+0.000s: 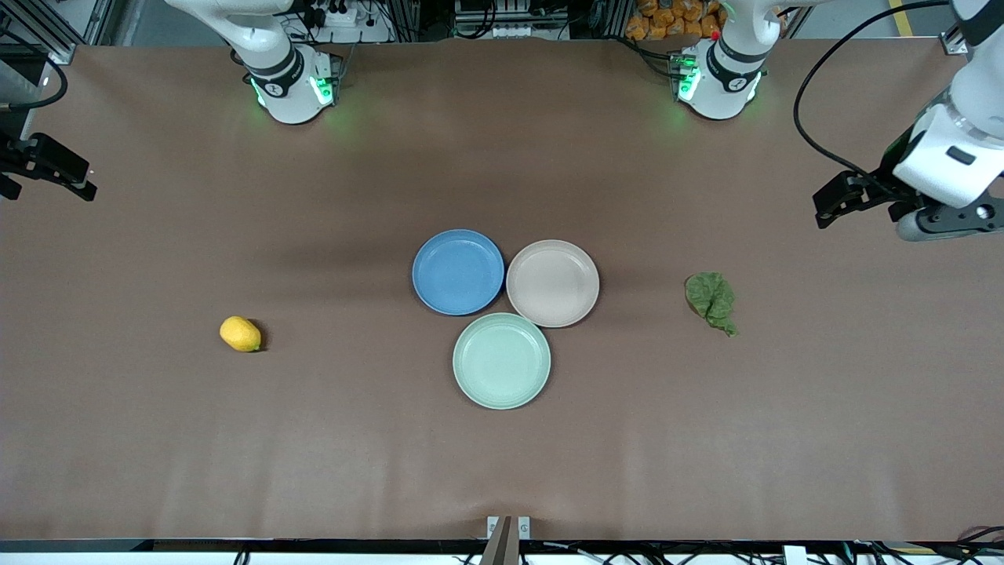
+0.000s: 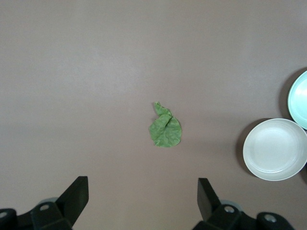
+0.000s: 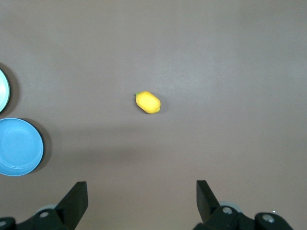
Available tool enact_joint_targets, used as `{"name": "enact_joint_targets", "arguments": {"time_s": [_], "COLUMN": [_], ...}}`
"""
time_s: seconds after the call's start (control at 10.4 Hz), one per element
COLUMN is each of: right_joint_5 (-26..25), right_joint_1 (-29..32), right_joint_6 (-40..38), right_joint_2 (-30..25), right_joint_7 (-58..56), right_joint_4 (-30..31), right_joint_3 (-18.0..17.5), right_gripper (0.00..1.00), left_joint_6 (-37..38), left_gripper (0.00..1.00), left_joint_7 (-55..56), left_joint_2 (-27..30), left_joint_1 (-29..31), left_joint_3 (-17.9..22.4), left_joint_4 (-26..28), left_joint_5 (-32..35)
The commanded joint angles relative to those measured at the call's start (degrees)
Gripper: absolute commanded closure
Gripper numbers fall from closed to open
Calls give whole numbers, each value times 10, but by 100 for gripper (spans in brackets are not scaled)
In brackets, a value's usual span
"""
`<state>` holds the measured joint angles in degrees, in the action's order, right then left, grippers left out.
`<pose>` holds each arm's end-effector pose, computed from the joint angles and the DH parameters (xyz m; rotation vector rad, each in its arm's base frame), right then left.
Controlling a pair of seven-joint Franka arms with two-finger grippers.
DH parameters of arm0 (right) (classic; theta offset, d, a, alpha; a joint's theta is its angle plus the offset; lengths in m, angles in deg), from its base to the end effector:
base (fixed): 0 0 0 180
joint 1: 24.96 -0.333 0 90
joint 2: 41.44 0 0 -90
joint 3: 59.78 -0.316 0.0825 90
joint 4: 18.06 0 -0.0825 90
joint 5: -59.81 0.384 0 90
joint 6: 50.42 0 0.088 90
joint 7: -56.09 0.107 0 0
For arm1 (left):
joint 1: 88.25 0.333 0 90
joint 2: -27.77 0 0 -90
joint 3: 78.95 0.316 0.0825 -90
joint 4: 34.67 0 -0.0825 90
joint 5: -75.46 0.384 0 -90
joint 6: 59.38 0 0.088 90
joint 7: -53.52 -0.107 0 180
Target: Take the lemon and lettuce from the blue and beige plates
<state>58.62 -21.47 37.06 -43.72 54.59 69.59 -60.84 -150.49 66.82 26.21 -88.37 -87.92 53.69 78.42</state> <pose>0.5373 -0.0249 0.6616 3.1183 -0.0273 0.0562 0.5590 -0.0826 0.6248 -3.0968 -0.1133 -0.0463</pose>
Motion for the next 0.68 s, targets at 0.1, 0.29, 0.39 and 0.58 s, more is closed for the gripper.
{"name": "enact_joint_targets", "arguments": {"time_s": [0.1, 0.29, 0.39, 0.58], "right_joint_5": [7, 7, 7, 7], "right_joint_1": [0, 0, 0, 0], "right_joint_6": [-8, -11, -13, -16], "right_joint_2": [2, 2, 2, -1], "right_joint_7": [-6, -6, -6, -8], "right_joint_4": [-4, -4, -4, 1], "right_joint_3": [0, 0, 0, 0], "right_gripper": [0, 0, 0, 0], "left_joint_6": [15, 12, 7, 1], "left_gripper": [0, 0, 0, 0], "left_joint_7": [-25, -29, -32, -32], "left_joint_2": [13, 15, 14, 14], "left_joint_1": [-7, -6, -5, -6], "left_joint_3": [13, 18, 18, 19], "left_joint_4": [2, 3, 4, 6], "left_joint_5": [-29, -34, -35, -35]}}
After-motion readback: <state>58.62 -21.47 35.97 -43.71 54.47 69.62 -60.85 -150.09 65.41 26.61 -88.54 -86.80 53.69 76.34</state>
